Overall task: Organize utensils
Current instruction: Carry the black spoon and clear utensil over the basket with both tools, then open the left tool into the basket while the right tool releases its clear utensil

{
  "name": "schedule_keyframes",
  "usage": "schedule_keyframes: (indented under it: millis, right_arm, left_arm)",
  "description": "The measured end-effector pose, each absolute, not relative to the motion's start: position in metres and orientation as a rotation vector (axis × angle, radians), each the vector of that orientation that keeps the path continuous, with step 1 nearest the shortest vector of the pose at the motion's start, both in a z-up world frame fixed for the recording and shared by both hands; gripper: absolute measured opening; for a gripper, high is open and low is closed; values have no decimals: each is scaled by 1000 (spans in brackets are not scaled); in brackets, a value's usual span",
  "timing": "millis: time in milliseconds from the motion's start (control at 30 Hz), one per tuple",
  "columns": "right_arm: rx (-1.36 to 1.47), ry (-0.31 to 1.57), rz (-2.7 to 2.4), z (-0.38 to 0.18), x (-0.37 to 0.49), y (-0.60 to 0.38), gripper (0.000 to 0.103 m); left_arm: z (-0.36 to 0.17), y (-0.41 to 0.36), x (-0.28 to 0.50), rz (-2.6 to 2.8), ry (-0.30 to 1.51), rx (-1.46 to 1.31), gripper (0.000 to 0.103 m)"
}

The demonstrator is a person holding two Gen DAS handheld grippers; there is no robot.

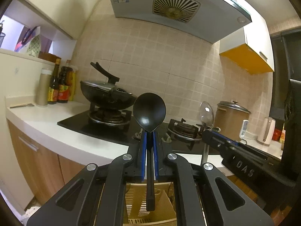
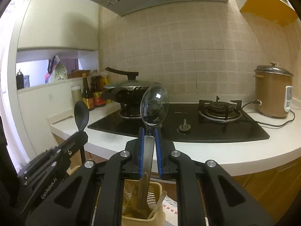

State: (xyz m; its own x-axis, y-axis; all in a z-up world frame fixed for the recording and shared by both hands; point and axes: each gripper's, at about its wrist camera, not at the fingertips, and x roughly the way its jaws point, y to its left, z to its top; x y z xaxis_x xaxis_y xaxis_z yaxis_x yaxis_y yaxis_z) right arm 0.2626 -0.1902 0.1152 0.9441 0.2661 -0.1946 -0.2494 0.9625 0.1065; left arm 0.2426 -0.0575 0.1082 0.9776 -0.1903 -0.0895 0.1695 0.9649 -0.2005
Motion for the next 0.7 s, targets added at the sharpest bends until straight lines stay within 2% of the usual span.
schedule_keyframes:
  millis: [567,633,667,700]
  right_arm:
    - [18,256,294,95,269,-181,10]
    - [10,272,302,95,267,-181,11]
    - [9,279,304,96,267,-181,16]
    - [12,285,307,96,265,-182,21]
  left_arm:
    - [92,-50,246,-202,117,-216,6]
    - [92,-47,245,-200,125,-220,14]
    - [92,-45,245,-202,131,-222,21]
    - [92,-44,244,-206,134,-224,22]
